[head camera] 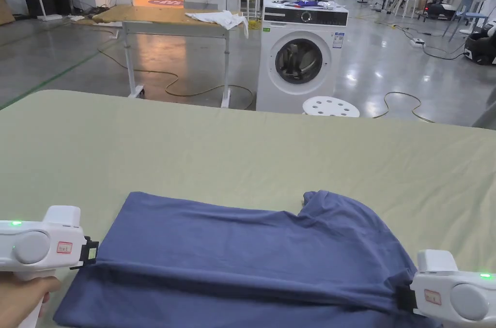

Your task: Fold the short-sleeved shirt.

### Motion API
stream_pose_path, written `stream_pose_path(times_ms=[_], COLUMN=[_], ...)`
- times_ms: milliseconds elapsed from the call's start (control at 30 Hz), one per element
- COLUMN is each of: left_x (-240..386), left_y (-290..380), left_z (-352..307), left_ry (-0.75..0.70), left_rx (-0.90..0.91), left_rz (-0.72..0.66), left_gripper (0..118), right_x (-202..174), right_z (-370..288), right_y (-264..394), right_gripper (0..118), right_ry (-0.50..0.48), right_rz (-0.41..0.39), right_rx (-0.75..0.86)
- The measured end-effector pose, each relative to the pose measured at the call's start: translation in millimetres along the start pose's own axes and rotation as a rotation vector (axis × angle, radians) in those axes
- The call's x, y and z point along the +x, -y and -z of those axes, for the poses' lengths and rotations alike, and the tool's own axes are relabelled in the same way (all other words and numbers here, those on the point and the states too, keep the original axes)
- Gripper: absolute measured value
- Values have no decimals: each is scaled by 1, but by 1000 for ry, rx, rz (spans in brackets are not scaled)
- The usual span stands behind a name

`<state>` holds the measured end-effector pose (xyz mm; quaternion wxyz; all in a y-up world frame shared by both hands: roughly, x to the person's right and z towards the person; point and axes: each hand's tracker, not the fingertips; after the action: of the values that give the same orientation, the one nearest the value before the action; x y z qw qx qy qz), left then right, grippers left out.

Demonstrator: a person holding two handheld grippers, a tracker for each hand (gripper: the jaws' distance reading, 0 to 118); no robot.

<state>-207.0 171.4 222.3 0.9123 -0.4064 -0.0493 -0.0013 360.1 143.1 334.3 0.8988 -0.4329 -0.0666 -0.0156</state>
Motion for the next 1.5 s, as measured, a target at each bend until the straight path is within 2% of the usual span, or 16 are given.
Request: stream_pose_path(times_ms=[67,133,200,267,300,333,433,667,733,767,800,867,900,967,1200,1500], left_x=[3,2,3,2,3,6,19,62,74,81,84,90,92,95,78,7], left_y=[-1,1,4,7,9,11,17,32,40,44,47,54,57,62,74,71], left_z=[8,14,14,14,11,7,-11,-42,-56,-62,-68,-83,-90,-104,-119,-72], left_ry=[-8,-17,-29,-45,-49,-49,-28,-28,-43,-54,-56,-60,-66,-69,-74,-79], left_rx=[-22,-35,-31,-14,3,26,155,470,542,587,617,689,711,738,706,221], left_rz=[18,20,11,7,10,14,22,108,129,131,139,111,98,72,66,23], left_gripper=[3,7,20,36,53,63,65,59,46,36,23,9,4,0,0,1], right_x=[-2,-4,-8,-10,-13,-16,-33,-87,-98,-102,-104,-111,-113,-115,-112,-108], right_z=[10,10,4,-6,-12,-18,-36,-65,-72,-78,-83,-93,-98,-105,-118,-107], right_y=[2,3,4,5,5,5,2,2,6,10,12,17,19,22,28,43], right_gripper=[20,36,57,69,69,70,75,75,69,60,43,13,6,4,0,0], right_ry=[19,50,73,79,77,71,71,60,57,33,28,57,77,93,80,55], right_rz=[1,-29,-42,-29,-12,6,36,60,76,91,98,75,60,39,49,0], right_rx=[-13,2,33,96,134,181,305,590,665,712,742,806,828,853,876,788])
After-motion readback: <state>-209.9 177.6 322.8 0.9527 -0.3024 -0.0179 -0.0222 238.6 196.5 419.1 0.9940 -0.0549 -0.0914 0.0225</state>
